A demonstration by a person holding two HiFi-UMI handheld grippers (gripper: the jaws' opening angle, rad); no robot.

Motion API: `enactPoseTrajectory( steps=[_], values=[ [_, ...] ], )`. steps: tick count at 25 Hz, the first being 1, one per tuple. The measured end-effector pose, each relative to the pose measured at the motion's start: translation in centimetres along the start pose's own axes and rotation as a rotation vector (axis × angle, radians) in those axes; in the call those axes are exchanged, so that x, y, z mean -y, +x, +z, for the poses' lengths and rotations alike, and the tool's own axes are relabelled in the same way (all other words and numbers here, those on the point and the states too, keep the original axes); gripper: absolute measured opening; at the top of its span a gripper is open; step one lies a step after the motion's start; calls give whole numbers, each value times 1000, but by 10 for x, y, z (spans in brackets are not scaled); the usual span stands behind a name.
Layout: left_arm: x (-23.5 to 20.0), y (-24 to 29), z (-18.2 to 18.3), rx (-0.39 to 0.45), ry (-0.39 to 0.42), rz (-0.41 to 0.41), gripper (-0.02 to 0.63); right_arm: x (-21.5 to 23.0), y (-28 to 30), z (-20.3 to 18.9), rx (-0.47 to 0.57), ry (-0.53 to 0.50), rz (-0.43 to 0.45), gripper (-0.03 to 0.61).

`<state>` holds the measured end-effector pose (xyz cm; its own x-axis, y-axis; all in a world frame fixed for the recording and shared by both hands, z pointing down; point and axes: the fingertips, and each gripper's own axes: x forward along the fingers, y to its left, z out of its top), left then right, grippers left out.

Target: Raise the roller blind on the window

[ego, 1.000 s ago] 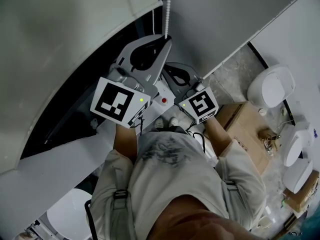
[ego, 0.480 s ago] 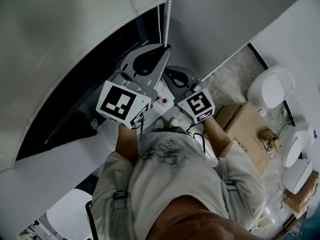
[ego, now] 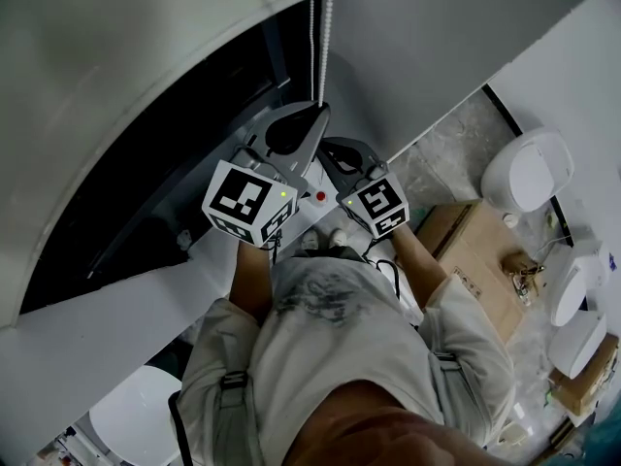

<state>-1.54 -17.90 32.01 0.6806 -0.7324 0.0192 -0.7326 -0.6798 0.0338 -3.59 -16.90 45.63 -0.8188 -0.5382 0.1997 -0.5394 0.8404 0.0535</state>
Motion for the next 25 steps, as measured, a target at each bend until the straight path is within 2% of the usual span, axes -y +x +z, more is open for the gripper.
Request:
enactPoseTrajectory(
  steps=[18,25],
  values=[
    [2,1,-61,-80,-52,2,11,-2,6,-59,-109,37,22,11],
    [2,-4,-65,-83,-51,5,11,-4,6,-62,-104,68,19,12]
  ],
)
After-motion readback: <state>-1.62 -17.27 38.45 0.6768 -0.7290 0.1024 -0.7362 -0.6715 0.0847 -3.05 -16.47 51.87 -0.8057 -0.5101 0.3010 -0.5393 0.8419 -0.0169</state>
